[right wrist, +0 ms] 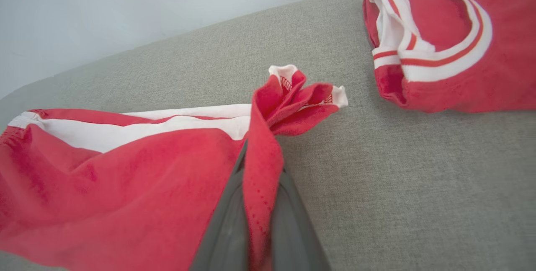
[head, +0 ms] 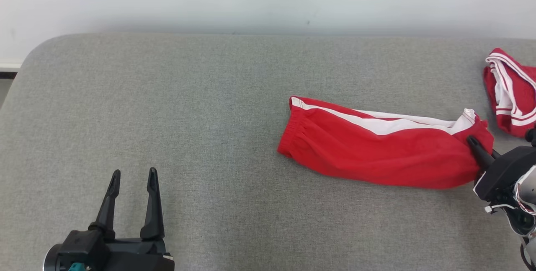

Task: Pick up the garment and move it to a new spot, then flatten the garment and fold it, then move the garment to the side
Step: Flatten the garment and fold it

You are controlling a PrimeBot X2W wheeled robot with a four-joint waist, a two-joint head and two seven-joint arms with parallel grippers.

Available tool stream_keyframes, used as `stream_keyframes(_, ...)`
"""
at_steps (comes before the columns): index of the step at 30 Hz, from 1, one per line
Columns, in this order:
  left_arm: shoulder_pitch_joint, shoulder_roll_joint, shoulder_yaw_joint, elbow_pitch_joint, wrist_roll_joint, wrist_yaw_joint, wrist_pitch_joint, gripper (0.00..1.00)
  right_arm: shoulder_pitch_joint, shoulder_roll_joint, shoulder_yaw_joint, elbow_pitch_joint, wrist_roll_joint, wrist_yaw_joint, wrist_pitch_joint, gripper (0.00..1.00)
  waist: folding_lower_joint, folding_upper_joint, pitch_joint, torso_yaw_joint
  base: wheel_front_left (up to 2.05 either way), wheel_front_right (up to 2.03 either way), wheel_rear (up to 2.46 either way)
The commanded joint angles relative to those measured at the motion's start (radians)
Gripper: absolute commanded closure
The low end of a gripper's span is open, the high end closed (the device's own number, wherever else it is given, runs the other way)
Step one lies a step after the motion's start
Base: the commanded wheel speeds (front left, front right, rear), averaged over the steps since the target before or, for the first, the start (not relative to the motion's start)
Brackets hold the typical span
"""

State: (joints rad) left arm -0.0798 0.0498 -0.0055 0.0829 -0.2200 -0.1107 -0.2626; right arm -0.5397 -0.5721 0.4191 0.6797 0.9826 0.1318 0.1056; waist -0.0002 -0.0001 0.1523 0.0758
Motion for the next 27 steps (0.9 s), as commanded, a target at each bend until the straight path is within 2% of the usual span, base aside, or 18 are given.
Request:
stream_keyframes(1,0.014,0.001,-0.003,-0.005,0.002,0.004,-0.003,0.0,0.007,0.0,-0.01,0.001,-0.021,-0.003,0.004,1.0,0.0002,0.0001,-0.004,-0.002,0.0,0.0,0.0)
stream_keyframes(12,0.022,0.001,0.006,0.004,-0.007,0.013,-0.003,0.0,-0.05,0.085,-0.026,-0.085,-0.088,-0.003,0.062,1.0,0.0002,0.0001,-0.019,-0.017,0.0,0.0,0.0)
stream_keyframes(20,0.03,0.001,-0.014,0.011,-0.022,0.023,-0.003,0.0,-0.089,0.202,-0.01,-0.168,-0.079,-0.003,0.182,1.0,0.0002,0.0001,-0.025,-0.039,0.0,0.0,0.0)
stream_keyframes(27,0.009,0.001,-0.047,0.023,-0.044,0.029,-0.003,0.0,-0.144,0.331,-0.028,-0.134,-0.098,-0.003,0.236,1.0,0.0002,0.0001,-0.024,-0.015,0.0,0.0,0.0)
